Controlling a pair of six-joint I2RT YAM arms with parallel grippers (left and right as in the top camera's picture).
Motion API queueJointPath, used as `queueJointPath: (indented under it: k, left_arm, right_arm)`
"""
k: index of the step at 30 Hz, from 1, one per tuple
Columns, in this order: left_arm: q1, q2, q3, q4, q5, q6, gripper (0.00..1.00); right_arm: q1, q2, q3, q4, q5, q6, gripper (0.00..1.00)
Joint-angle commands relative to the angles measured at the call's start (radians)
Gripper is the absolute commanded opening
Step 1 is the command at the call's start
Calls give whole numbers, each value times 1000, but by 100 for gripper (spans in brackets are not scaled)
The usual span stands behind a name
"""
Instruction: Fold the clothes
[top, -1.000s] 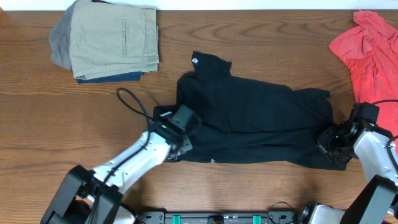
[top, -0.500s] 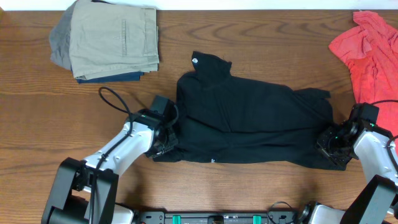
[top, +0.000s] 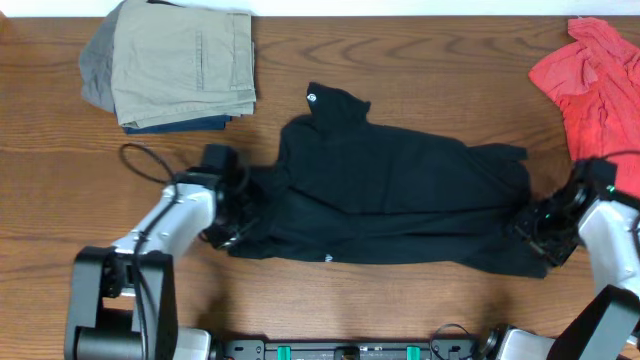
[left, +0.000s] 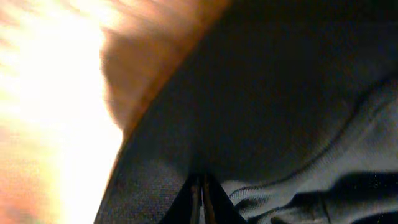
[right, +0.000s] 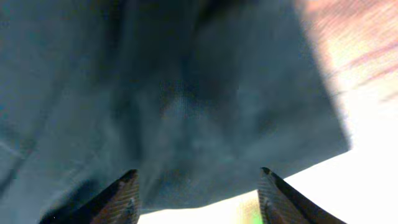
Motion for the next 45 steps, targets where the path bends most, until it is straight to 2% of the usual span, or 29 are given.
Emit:
queueJointPath:
  k: [1,3,7,10,13,14,17,23,25,29,32,41,45]
  left_arm:
    - [103,49,-35,-20,-148,-8,6]
    - [153,47,-35,-29,-148,-8,6]
    - [227,39,-27,-61,-148,-7,6]
    - [238,25,-19,-85,-147,1,6]
    - [231,2,-19,-87,-126,25,6]
    - [230,-4,-19,-87,-120,29,6]
    - [230,-7,-19,-87,-118,29,7]
    - [230,-6,-19,-88,-117,29,7]
    - [230,-6,-19,-89,-117,30,8]
    - [230,-6,-19,-89,-117,29,8]
    - [230,-6,-19,-89,-117,29,8]
    - [230,-6,-19,-92,-117,30,8]
    - [230,-7,-19,-102,-109,67,8]
  right_arm:
    - [10,-1,93,-32,-13,-53,70]
    - [11,-1,125,-33,-55,-100,77]
    - [16,0,134,5,-132,-122,76]
    - [39,0,134,49,-138,-122,67]
    - [89,2,134,101,-142,-122,52]
    - [110,2,134,118,-140,-122,50]
    - [175,13,134,167,-130,-122,50]
    - [267,102,134,240,-50,-121,56]
    - [274,141,134,247,-52,-112,47]
    - [274,228,134,280,-51,-98,16]
    - [272,279,134,306,-50,-98,3]
    - [253,343,134,347,120,-16,3]
    - [208,343,135,357,174,-8,1]
